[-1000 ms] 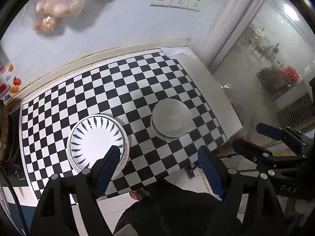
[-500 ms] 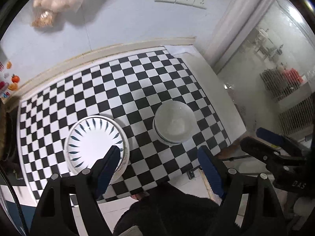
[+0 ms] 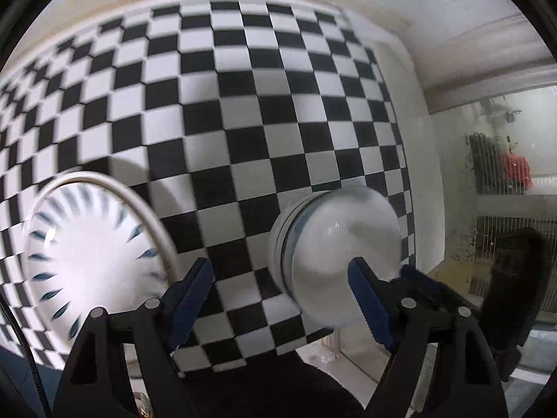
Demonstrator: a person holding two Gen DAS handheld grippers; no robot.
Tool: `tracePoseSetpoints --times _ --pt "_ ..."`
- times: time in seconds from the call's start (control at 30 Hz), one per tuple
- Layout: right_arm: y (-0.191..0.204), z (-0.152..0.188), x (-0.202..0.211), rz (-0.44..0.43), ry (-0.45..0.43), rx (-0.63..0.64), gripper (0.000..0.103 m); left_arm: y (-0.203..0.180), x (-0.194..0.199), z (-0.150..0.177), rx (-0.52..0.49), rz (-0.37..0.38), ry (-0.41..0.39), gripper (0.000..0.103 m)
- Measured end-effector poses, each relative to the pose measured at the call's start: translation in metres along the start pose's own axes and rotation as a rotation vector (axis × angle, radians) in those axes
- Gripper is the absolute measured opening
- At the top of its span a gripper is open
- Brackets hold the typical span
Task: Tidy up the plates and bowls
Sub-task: 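Lift the bowl stack with the left tool and carry it over the plate stack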
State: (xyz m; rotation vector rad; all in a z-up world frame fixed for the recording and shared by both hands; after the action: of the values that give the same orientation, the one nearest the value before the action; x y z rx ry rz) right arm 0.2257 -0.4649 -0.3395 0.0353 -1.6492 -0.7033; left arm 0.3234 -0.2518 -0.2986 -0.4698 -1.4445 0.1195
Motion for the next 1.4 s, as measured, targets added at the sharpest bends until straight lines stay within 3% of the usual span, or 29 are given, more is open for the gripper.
tracePoseSetpoints --times 0.13,0.23,0.37,0.47,0.6,0.83,1.4 --pt "-0.013 -0.01 -0.035 -0.079 0.062 -0.04 0.092 -0.001 -0.034 -0.014 -0.006 0.037 0.085 0.077" --pt "-0.018 -0.013 -0.057 -0.115 0.11 -0.053 0.086 -0.002 -0.056 -0.019 -0.01 0.045 0.133 0.061" --pt "-0.027 -0.015 -0.083 -0.153 0.174 -0.083 0.063 -0.002 -0.075 -0.02 -0.01 0.079 0.183 0.042" --pt "-0.036 -0.017 -0.096 -0.157 0.185 -0.097 0.048 -0.002 -0.079 -0.021 -0.006 0.095 0.174 0.045" --pt "-0.045 -0.02 -0.104 -0.213 0.197 -0.128 0.048 -0.001 -0.078 -0.021 0.002 0.102 0.152 0.044" --pt "-0.043 -0.022 -0.109 -0.187 0.204 -0.102 0.048 -0.006 -0.069 -0.017 -0.028 0.057 0.117 0.043" --pt "0.041 -0.036 -0.087 -0.184 0.209 -0.006 0.047 0.005 -0.023 -0.012 -0.001 0.051 0.033 0.043"
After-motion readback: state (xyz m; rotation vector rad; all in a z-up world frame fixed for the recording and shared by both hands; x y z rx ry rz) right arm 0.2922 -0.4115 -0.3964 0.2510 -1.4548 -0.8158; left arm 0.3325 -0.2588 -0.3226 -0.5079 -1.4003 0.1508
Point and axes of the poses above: each gripper's, at about its wrist camera, not at the fingertips, and x roughly against the way its jaws point, y to its left, z to its underside, the point moved 2 cm from there along -x, roughly the way its jaws point
